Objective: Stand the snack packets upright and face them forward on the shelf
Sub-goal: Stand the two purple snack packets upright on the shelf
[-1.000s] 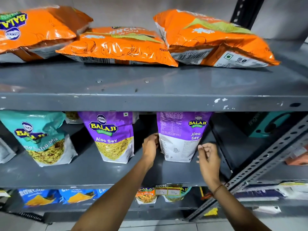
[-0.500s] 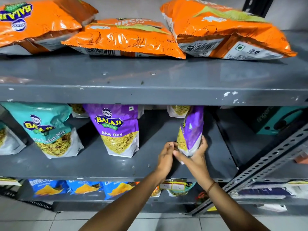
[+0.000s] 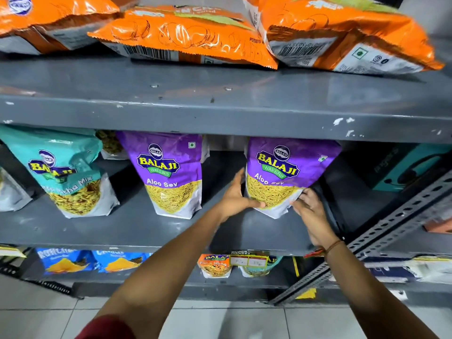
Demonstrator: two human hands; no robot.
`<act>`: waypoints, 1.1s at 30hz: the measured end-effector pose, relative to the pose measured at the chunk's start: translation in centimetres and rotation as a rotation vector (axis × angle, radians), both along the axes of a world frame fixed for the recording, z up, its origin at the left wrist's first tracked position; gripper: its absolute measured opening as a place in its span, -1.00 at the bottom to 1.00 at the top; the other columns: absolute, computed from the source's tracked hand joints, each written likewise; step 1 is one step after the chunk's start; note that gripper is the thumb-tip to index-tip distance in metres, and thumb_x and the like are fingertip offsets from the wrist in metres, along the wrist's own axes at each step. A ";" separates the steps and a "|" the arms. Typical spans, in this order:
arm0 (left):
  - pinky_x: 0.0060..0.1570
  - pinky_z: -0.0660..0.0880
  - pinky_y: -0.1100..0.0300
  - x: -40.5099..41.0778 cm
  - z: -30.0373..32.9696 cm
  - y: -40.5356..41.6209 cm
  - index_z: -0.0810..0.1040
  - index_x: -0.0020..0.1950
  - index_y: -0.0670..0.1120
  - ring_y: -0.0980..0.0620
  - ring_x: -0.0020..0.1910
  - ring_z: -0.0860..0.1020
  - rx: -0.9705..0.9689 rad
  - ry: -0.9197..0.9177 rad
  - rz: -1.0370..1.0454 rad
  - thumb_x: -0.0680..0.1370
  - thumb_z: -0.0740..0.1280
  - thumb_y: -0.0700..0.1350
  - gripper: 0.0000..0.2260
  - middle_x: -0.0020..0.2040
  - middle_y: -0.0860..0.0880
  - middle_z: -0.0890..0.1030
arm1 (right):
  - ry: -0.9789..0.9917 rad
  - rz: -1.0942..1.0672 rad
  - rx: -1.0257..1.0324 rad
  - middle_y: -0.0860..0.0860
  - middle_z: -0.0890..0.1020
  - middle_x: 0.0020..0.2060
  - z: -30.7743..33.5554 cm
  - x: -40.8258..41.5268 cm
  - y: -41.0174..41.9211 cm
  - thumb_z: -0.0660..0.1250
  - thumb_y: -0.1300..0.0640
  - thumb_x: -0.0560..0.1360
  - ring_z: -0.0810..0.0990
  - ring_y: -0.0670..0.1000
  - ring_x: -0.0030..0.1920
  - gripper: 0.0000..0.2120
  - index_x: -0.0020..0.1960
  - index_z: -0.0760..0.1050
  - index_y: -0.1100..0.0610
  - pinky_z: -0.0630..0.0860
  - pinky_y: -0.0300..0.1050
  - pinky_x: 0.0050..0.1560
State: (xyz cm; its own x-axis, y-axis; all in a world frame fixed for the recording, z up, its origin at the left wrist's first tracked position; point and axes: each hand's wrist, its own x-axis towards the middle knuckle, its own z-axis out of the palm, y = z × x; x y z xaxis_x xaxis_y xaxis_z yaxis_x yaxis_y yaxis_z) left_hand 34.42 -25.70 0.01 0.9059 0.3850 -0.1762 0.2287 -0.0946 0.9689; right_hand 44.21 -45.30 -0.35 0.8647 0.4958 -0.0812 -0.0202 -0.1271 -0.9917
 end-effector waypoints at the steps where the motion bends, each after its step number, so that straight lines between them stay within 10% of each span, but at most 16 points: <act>1: 0.34 0.33 0.15 0.2 0.2 0.1 0.19 0.47 0.00 0.08 0.36 0.41 -0.013 0.009 -0.012 0.21 0.63 -0.18 -0.06 0.37 0.04 0.45 | 0.002 0.005 -0.003 -0.03 0.63 0.03 -0.1 0.0 -0.1 0.19 0.42 0.53 0.61 -0.23 -0.04 -0.67 0.20 0.44 0.10 0.47 -0.21 0.12; 10: 0.19 0.55 -0.03 -0.3 -0.9 -0.4 0.45 0.19 0.01 0.00 0.13 0.56 0.144 -0.026 0.196 -0.01 0.57 0.26 -0.16 0.18 -0.04 0.55 | 0.105 0.060 -0.013 -0.06 0.62 0.05 -0.1 0.6 0.5 0.23 0.33 0.55 0.58 -0.15 0.05 -0.68 0.26 0.41 0.08 0.46 -0.17 0.23; 15: 0.32 0.44 0.04 -0.6 -0.2 0.6 0.37 0.36 0.01 0.03 0.26 0.47 0.158 0.052 0.031 0.12 0.64 0.07 -0.13 0.27 0.00 0.45 | 0.083 0.196 -0.015 -0.03 0.59 0.16 -0.5 0.7 1.0 0.42 0.46 0.35 0.58 -0.12 0.13 -0.31 0.37 0.27 0.07 0.55 -0.31 0.01; 33: 0.23 0.55 -0.10 -2.5 -1.2 -2.6 0.41 0.29 -0.01 -0.03 0.21 0.59 0.146 0.082 0.030 0.23 0.60 0.07 -0.30 0.26 -0.03 0.61 | 0.073 0.224 -0.105 -0.08 0.57 0.15 -0.5 -0.7 -1.0 0.49 0.42 0.31 0.53 -0.06 0.16 -0.26 0.37 0.27 0.06 0.52 -0.39 -0.04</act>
